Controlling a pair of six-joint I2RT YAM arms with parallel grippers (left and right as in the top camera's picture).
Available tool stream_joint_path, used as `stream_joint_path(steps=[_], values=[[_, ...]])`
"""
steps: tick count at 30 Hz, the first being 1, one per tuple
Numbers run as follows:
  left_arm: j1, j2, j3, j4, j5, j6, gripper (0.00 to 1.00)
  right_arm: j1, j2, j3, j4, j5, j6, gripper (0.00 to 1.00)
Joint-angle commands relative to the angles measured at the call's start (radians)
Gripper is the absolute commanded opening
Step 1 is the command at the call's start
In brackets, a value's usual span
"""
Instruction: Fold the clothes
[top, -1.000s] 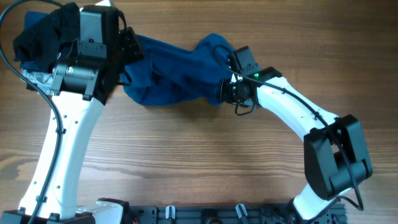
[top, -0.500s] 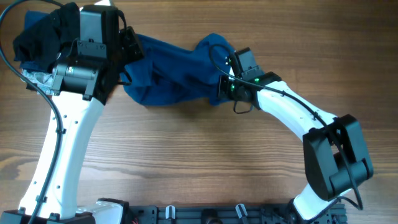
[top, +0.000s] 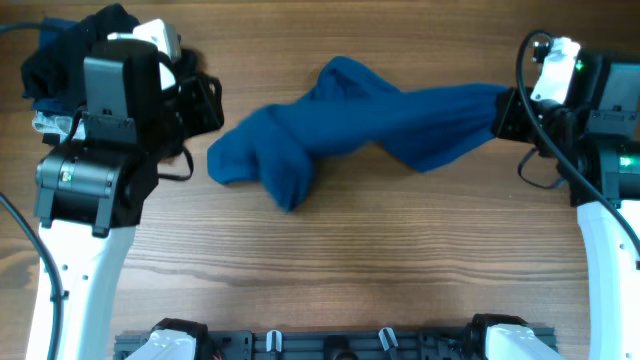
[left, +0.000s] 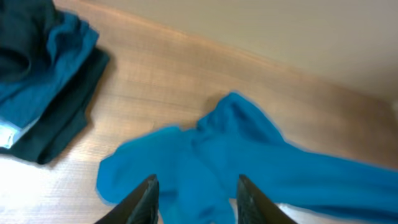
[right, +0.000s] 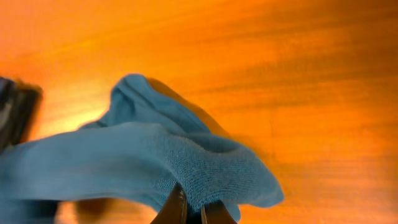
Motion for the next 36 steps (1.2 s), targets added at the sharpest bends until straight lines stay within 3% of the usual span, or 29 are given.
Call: stream_joint_path(steps=[1, 5, 12, 19, 25, 29, 36], values=[[-0.001, 0.011, 0.011, -0.079, 0.037, 0.079, 0.4, -0.011, 0.005, -0.005, -0.021, 0.003, -0.066, 0.04], [-0.005, 0.067, 0.011, -0.134, 0.079, 0.079, 0.38, -0.012, 0.032, -0.005, -0.014, 0.003, -0.064, 0.04], [-0.177, 0.291, -0.024, -0.319, 0.089, 0.13, 0.21, -0.012, 0.135, -0.005, 0.0, 0.003, -0.064, 0.04], [-0.244, 0.46, -0.227, -0.248, 0.061, -0.086, 0.34, -0.012, 0.164, -0.005, 0.019, 0.007, -0.066, 0.05], [-0.25, 0.461, -0.472, 0.003, 0.167, -0.167, 0.6, -0.012, 0.164, -0.005, 0.033, 0.006, -0.065, 0.1], [-0.251, 0.462, -0.567, 0.169, 0.176, -0.171, 0.63, -0.012, 0.164, -0.005, 0.031, 0.006, -0.065, 0.1], [-0.251, 0.477, -0.593, 0.273, 0.093, -0.171, 0.66, -0.012, 0.164, -0.005, 0.031, 0.006, -0.063, 0.1]])
